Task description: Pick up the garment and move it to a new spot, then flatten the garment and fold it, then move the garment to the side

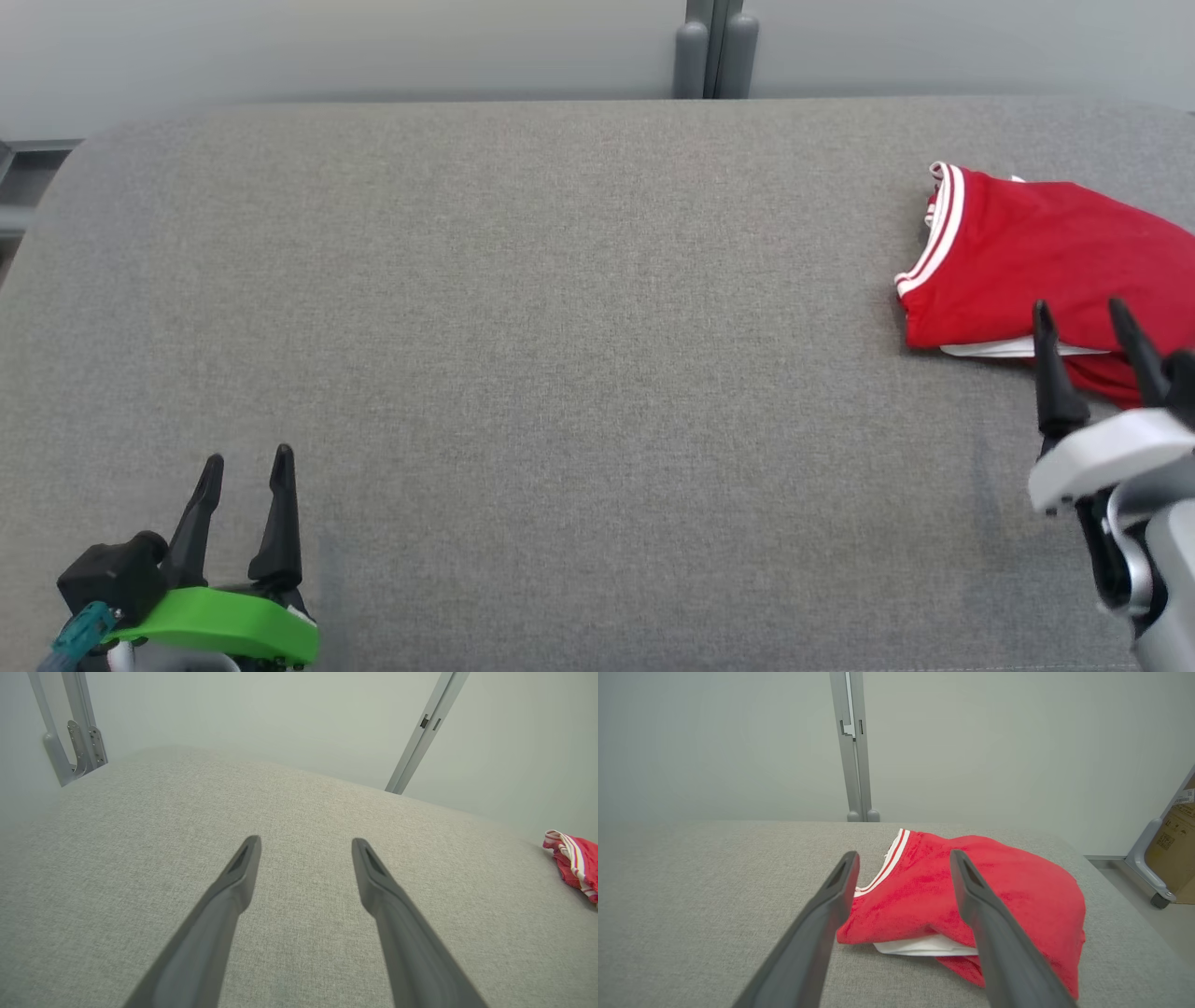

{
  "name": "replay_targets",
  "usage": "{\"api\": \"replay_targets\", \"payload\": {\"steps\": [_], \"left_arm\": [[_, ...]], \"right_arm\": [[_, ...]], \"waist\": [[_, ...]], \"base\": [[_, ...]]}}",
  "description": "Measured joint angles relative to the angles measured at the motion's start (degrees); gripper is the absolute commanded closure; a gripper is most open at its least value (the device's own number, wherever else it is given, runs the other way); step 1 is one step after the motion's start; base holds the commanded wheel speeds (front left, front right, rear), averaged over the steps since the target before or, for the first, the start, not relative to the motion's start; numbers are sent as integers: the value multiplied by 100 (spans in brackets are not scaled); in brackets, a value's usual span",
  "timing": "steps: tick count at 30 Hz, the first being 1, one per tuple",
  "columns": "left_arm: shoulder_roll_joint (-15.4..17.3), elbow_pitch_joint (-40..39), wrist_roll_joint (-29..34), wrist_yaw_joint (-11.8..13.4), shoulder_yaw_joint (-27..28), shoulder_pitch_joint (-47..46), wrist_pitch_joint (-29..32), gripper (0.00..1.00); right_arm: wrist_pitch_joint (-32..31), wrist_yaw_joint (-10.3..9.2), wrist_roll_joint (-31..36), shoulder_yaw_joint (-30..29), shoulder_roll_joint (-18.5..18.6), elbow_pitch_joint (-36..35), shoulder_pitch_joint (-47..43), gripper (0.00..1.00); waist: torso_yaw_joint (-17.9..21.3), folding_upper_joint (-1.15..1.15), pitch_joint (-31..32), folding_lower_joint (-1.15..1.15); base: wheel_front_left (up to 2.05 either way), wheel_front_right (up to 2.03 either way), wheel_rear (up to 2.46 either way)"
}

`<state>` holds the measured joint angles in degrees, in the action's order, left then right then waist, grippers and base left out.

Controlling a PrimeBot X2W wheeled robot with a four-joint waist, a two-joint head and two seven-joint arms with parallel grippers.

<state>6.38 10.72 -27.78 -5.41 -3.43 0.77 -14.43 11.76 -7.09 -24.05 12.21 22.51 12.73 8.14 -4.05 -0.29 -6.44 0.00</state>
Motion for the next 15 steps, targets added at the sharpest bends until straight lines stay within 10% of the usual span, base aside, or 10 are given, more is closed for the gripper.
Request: {"api": "replay_targets", "payload": {"steps": [15], "left_arm": [[218, 205, 185, 344, 303, 219, 0, 0]], "right_arm": [[191, -7, 783, -107, -533, 76, -1287, 0]], "waist": [[-252, 0, 659, 0]], "base": [[0, 0, 0]]}}
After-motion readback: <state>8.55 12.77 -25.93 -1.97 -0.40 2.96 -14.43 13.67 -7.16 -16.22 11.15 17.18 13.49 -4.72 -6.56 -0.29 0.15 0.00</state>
